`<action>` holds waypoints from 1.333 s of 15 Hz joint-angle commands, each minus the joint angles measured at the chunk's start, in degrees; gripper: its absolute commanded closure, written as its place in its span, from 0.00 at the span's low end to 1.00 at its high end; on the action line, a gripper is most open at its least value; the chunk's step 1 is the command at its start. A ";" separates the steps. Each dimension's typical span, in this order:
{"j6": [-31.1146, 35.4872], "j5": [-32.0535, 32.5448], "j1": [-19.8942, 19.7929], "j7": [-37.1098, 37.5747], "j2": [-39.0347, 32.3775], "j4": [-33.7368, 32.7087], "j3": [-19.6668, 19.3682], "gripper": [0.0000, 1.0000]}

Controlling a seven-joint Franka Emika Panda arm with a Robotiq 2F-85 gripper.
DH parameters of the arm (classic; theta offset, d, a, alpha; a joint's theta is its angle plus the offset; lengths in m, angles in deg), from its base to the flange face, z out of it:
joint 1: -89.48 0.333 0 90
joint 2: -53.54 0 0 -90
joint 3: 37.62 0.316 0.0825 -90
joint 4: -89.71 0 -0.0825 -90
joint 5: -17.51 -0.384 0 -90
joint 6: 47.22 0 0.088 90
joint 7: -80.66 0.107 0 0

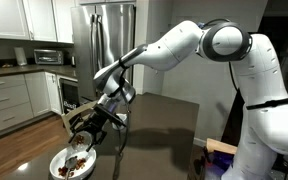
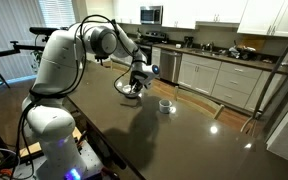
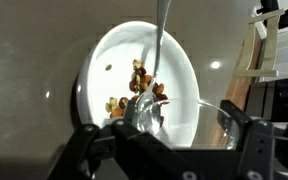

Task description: Pick up the glass cup and pour some of its contents in the bowl

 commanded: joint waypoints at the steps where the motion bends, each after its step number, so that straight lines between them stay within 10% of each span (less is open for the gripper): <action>1: 3.14 -1.21 0.67 -2.93 1.11 0.79 0.73 0.41; 19: 19.63 -8.22 1.83 -19.23 3.06 3.63 5.27 0.41; 20: 19.21 -7.19 2.10 -17.97 0.43 0.94 4.91 0.16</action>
